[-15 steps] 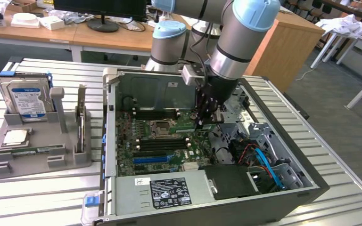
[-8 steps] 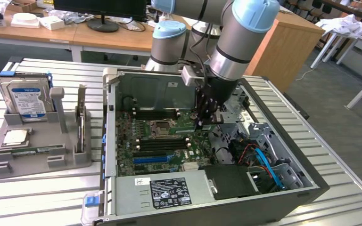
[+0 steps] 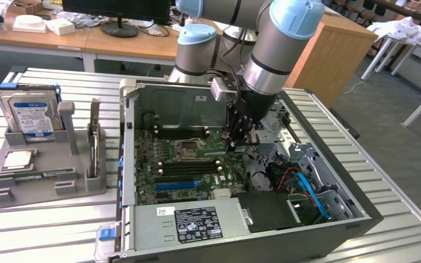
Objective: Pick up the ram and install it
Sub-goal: 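Insert the ram into the slot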
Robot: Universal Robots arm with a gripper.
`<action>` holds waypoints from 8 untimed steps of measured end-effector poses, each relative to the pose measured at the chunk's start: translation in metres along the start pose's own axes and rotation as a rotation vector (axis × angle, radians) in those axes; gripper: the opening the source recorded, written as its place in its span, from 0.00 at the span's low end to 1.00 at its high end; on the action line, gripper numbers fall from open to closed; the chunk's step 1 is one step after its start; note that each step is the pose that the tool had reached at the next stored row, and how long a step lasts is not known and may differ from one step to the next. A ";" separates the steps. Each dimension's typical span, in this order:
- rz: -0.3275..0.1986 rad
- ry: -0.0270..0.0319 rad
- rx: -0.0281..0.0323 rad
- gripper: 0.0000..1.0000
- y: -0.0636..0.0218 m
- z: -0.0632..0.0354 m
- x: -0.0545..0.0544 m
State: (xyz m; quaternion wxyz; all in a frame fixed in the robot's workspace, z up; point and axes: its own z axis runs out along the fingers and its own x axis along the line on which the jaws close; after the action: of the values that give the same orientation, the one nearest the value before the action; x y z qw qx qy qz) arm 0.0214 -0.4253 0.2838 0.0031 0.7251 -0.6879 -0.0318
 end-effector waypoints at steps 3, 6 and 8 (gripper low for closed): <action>0.000 0.0000 0.0000 0.12 0.0000 0.0009 0.000; 0.000 0.0000 0.0000 0.12 -0.0001 0.0018 0.000; 0.000 0.0000 -0.0001 0.12 -0.0001 0.0024 0.000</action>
State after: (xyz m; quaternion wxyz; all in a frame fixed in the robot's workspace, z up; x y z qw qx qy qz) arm 0.0214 -0.4253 0.2814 0.0032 0.7252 -0.6878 -0.0318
